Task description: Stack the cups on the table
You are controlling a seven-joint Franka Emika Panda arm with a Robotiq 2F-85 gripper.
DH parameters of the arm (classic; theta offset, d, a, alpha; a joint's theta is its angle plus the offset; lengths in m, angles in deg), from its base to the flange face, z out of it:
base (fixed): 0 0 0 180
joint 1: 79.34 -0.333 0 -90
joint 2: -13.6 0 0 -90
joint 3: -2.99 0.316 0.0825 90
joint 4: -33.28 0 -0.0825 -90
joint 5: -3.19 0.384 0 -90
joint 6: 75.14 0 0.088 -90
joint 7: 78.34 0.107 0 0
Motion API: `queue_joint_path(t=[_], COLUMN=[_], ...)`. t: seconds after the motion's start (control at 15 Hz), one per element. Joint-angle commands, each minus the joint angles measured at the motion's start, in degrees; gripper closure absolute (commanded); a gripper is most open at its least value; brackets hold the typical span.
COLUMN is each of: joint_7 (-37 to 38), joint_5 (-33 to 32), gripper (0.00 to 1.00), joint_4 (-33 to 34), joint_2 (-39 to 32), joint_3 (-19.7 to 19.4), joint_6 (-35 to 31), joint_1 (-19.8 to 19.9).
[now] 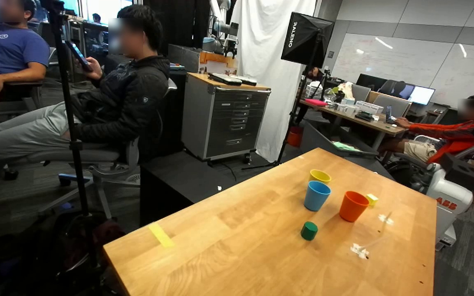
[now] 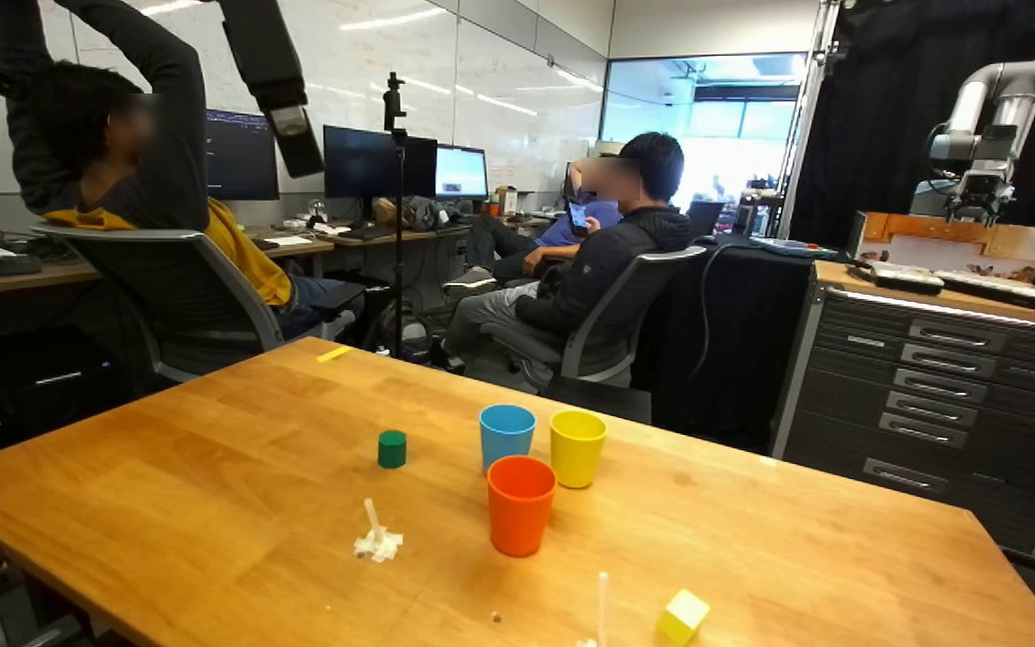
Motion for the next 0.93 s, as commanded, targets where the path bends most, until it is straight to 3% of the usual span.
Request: queue_joint_path(t=[0.0, 0.67, 0.87], joint_7=[-0.04, 0.76, 3.5], joint_5=[0.05, 0.26, 1.45], gripper=[0.0, 0.0, 0.0], joint_4=[0.16, 0.67, 2.67], joint_2=[0.02, -2.55, -6.85], joint_3=[0.0, -1.0, -3.03], joint_6=[0.13, -2.83, -9.88], joint_1=[-0.35, 0.72, 3.64])
